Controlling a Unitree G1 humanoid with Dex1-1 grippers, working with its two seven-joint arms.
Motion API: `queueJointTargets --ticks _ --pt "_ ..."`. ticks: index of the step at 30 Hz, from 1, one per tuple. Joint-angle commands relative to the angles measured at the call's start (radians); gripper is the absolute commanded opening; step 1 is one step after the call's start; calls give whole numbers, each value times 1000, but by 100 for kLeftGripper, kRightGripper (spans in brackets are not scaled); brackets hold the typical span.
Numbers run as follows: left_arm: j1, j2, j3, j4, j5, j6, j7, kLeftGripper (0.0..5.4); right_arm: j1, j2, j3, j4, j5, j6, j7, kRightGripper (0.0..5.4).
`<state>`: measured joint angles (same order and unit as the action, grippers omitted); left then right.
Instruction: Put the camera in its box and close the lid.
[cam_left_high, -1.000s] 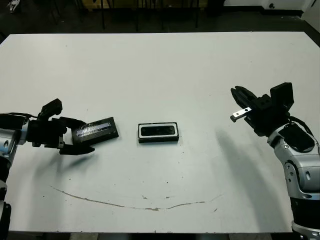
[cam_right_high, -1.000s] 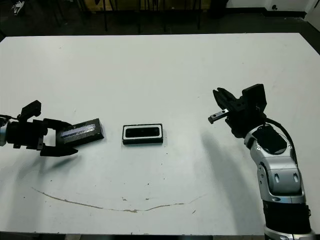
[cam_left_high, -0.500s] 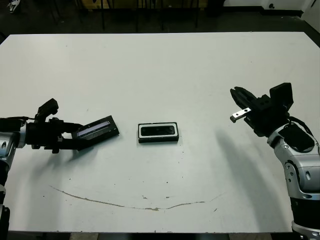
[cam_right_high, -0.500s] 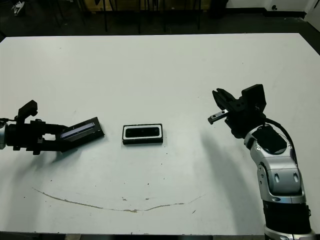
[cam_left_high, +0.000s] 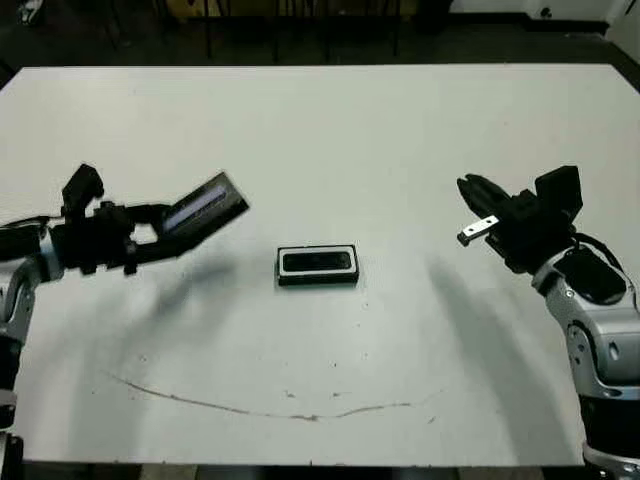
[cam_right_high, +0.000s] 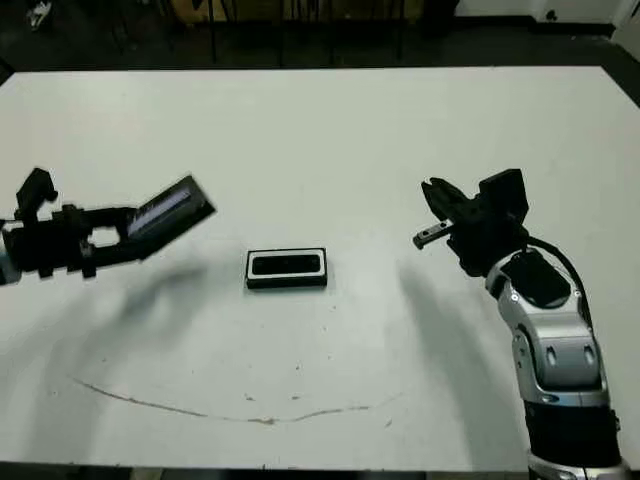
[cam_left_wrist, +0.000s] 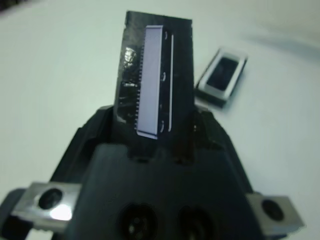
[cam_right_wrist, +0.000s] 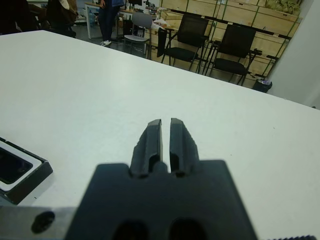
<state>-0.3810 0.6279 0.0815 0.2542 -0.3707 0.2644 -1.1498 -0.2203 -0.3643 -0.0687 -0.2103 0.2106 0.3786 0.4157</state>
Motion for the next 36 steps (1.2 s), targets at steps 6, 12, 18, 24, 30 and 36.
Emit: queueJointTargets --ticks 6,12,18,24,30,36 --pt "-135 -21 -133 34 30 51 -70 274 20 6 13 0 0 26 -9 0" --pt "-212 -73 -241 143 84 19 -138 274 23 12 10 3 1 28 -14 0" --pt "-251 -130 -287 280 127 -44 -184 274 27 9 8 20 1 6 -2 0" --pt "-268 -187 -297 376 163 -110 -199 274 27 8 12 23 -5 -4 -1 0" --pt "-274 -215 -304 414 179 -103 -227 274 25 9 16 16 -3 12 -4 0" --pt "-287 -218 -308 430 173 -68 -295 274 27 11 19 14 -6 7 -8 0"
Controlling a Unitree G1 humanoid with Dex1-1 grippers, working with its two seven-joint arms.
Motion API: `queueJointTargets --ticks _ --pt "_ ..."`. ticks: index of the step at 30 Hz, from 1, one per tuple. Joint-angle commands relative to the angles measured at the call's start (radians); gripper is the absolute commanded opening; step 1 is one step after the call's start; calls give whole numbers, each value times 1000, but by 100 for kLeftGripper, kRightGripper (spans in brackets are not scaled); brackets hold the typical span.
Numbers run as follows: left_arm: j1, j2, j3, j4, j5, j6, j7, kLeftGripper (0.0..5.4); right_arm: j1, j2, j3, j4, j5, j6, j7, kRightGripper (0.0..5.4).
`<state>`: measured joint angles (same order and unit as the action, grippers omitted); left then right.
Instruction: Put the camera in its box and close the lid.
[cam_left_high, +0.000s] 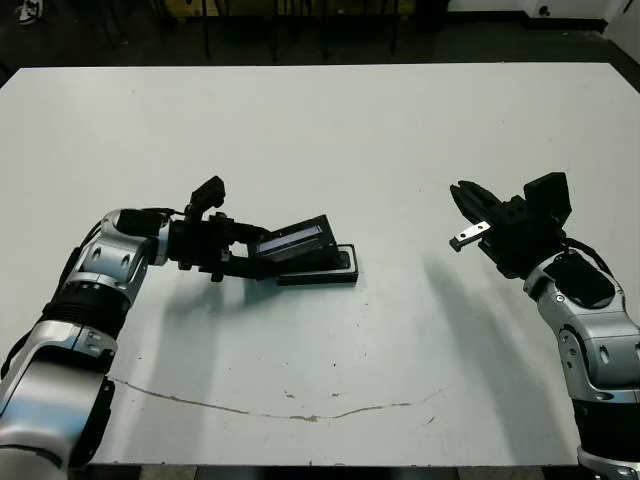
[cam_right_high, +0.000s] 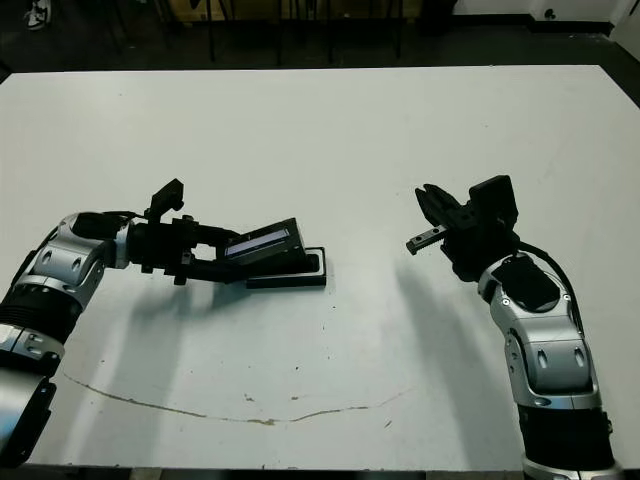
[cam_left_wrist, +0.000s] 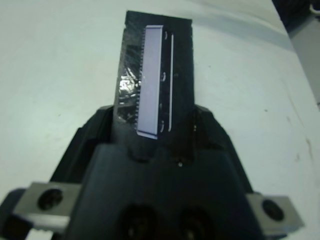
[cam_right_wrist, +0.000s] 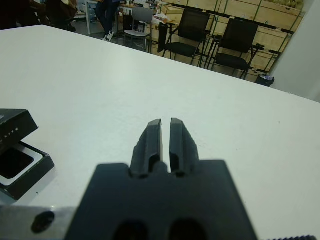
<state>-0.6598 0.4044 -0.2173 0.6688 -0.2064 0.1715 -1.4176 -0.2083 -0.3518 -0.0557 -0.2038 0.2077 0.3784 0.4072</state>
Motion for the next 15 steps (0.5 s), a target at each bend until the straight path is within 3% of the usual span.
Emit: queueJointTargets --ticks 1,9,15 --pt "-10 4 -7 19 5 27 -42 274 15 -1 6 9 -4 3 1 0" --pt "-17 26 -40 -24 10 75 -130 274 22 -5 11 6 -17 0 -4 0" --pt "10 19 -43 -72 35 75 -46 274 20 -2 7 12 -12 -1 4 0"
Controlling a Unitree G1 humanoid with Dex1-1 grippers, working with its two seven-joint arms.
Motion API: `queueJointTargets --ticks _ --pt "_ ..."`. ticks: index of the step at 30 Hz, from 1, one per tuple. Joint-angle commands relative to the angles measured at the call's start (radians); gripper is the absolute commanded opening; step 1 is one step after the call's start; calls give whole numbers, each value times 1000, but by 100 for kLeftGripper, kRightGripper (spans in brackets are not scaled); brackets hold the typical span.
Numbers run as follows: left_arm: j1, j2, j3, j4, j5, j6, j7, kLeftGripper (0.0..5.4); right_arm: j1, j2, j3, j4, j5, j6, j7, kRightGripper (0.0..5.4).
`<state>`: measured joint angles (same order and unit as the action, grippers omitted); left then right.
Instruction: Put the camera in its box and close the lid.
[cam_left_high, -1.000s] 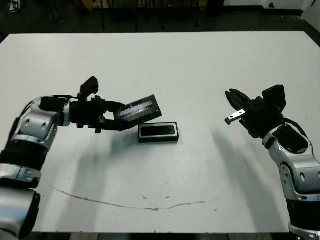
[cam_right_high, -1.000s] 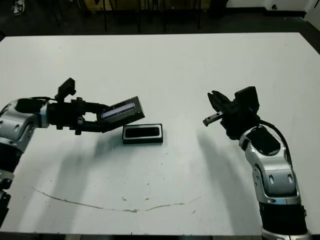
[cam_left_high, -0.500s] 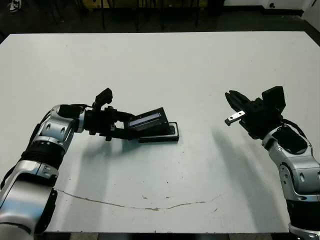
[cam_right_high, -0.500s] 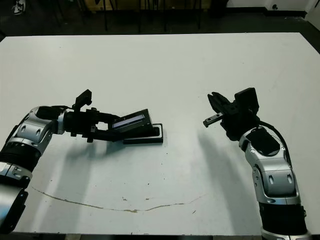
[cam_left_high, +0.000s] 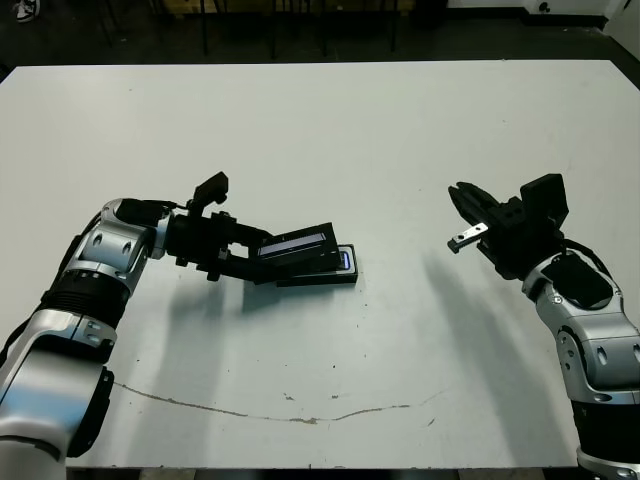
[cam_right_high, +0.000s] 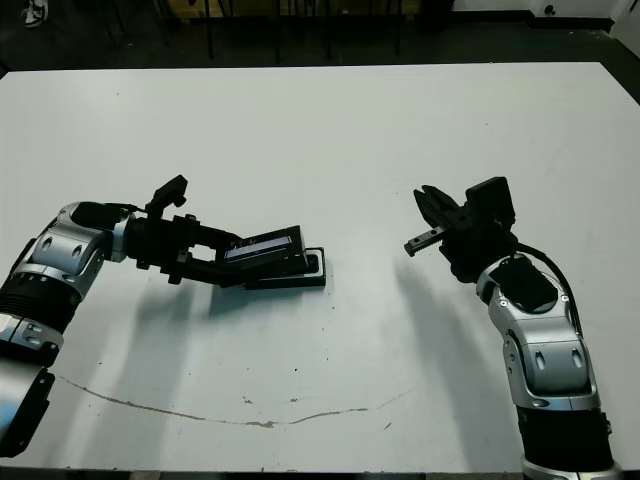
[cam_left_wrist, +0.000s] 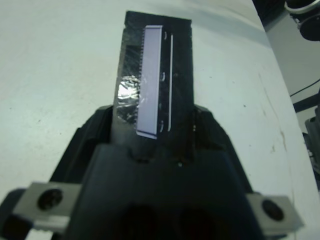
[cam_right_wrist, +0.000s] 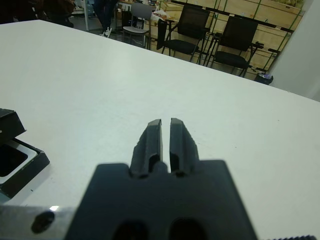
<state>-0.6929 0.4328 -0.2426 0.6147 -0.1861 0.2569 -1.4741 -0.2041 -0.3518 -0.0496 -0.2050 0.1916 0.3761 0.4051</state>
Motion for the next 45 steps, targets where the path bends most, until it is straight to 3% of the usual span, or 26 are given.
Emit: queueJointTargets --ticks 1,10,25,38,45 --pt "51 -16 -15 -19 23 -21 39 274 16 -1 1 13 3 1 6 0" --pt "61 -58 -89 -24 101 -69 127 274 16 -2 -4 6 4 16 1 0" --pt "31 -63 -140 -36 102 -54 68 274 4 -3 -3 11 9 21 4 0" --pt "-96 -257 -194 168 162 -92 86 274 16 -4 0 2 6 23 2 0" --pt "-127 -310 -205 211 208 -109 89 274 18 -5 -3 22 10 0 15 0"
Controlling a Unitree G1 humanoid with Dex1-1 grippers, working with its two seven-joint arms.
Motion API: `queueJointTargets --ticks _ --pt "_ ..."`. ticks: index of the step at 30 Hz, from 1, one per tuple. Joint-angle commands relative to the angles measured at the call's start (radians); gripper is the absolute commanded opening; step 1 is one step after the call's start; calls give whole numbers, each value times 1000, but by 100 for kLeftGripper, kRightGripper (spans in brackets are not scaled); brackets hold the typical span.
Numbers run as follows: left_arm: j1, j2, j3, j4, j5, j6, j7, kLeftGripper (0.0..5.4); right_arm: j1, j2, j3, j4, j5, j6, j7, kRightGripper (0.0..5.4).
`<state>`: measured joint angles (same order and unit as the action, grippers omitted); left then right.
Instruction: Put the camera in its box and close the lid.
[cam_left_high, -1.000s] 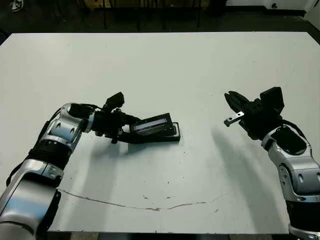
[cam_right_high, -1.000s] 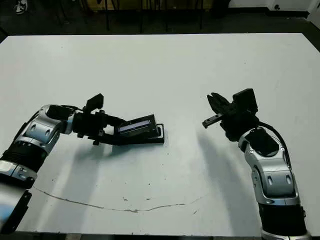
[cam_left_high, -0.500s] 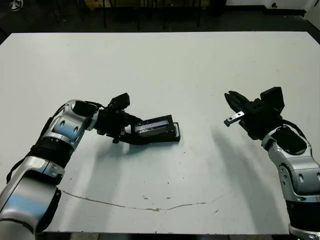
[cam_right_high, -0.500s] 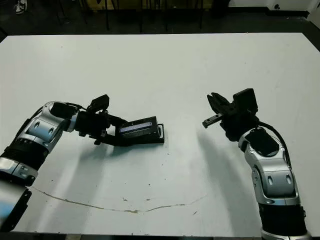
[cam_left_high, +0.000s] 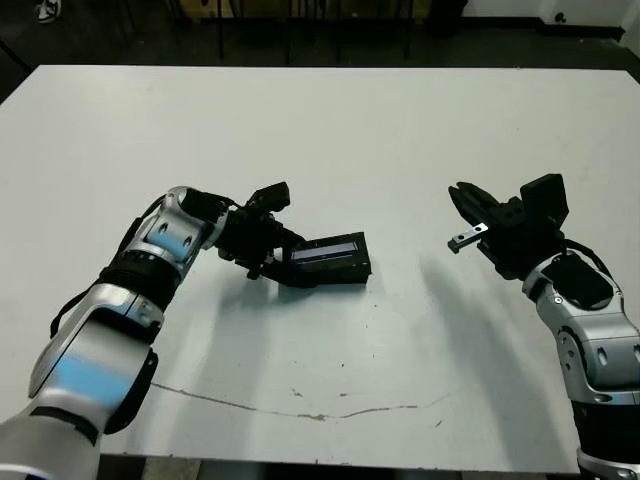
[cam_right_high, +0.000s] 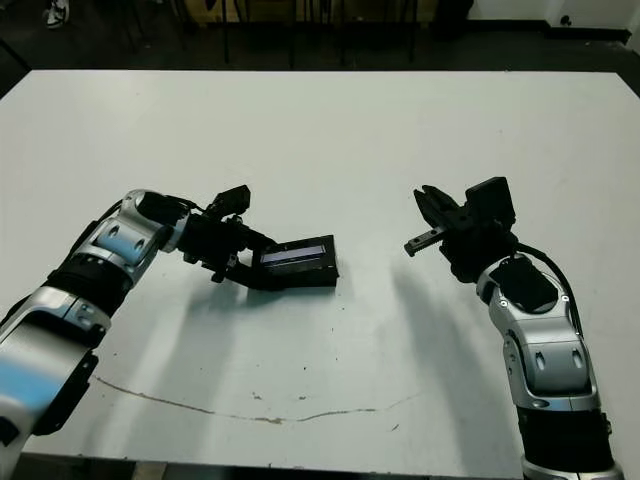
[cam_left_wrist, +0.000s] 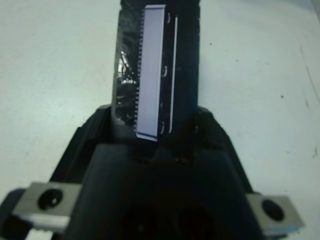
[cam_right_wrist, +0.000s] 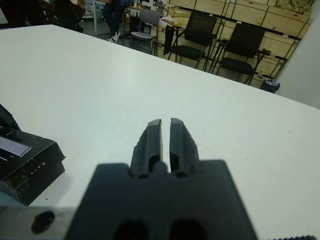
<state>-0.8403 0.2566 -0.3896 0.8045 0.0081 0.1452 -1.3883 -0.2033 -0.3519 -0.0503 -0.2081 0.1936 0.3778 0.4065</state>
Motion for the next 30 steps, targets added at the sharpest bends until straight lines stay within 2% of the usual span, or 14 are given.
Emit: queueJointTargets --ticks 1,4,11,18,30 --pt "13 -137 -65 26 25 16 -1 274 17 -4 -4 27 9 -2 15 0" --pt "0 -136 -89 32 61 22 -16 274 16 -4 -3 18 8 14 8 0" --pt "9 -52 -177 -86 171 12 -33 274 18 -4 0 13 5 14 6 0" --pt "11 12 -185 -157 185 25 -49 274 19 2 2 9 11 28 2 0" --pt "75 100 -137 -144 160 -119 -1 488 24 -5 5 -4 1 35 1 0"
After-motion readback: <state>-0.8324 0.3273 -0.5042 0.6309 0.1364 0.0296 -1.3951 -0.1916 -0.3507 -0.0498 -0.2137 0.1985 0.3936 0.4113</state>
